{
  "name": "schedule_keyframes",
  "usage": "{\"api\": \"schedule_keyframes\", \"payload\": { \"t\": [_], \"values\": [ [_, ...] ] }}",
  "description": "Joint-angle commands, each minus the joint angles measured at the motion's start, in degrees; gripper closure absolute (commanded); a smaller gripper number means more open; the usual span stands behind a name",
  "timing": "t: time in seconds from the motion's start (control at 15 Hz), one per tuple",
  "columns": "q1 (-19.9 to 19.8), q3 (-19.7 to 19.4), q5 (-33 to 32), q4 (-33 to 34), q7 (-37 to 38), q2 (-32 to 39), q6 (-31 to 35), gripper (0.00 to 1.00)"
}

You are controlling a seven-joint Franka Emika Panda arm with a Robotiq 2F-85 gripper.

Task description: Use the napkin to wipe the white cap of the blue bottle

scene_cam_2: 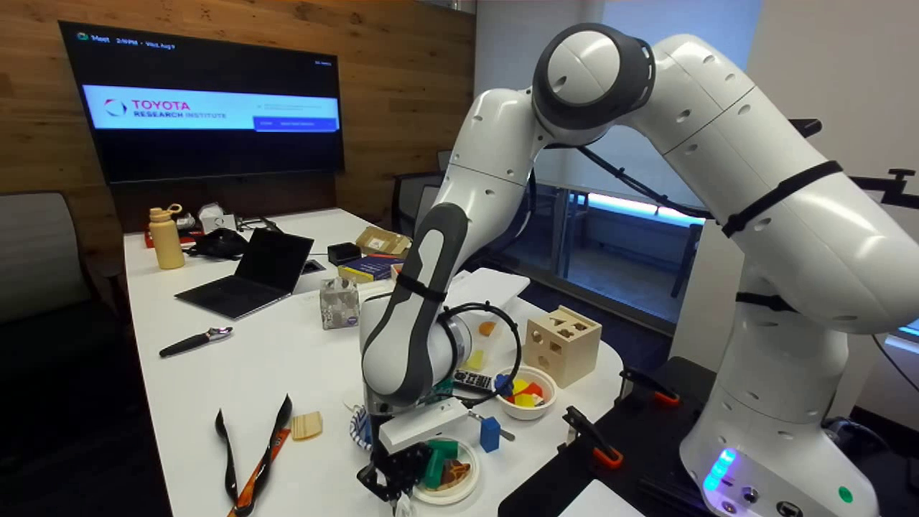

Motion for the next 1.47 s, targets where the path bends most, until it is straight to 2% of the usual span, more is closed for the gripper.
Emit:
{"api": "schedule_keyframes", "payload": {
  "t": [0.0, 0.4, 0.6, 0.8, 1.0, 1.2, 1.4],
  "values": [
    [-4.40, 4.10, 2.77, 3.45, -5.76, 5.18, 1.34, 0.64],
    [-2.67, 1.42, 1.60, 5.23, -4.36, 5.26, -0.81, 0.18],
    [-1.65, 0.16, 1.12, 4.87, -3.28, 3.30, -1.62, 0.00],
    [-0.91, -0.28, 0.95, 4.34, -2.66, 0.33, -3.00, 0.00],
    [1.10, -1.80, 0.20, 1.83, -0.49, -6.20, -3.78, 0.00],
    [5.90, -6.73, -3.96, -1.77, 3.85, -15.37, -5.98, 0.00],
    [10.99, -12.82, -12.28, -4.34, 11.97, -24.08, -11.21, 0.00]
  ]
}}
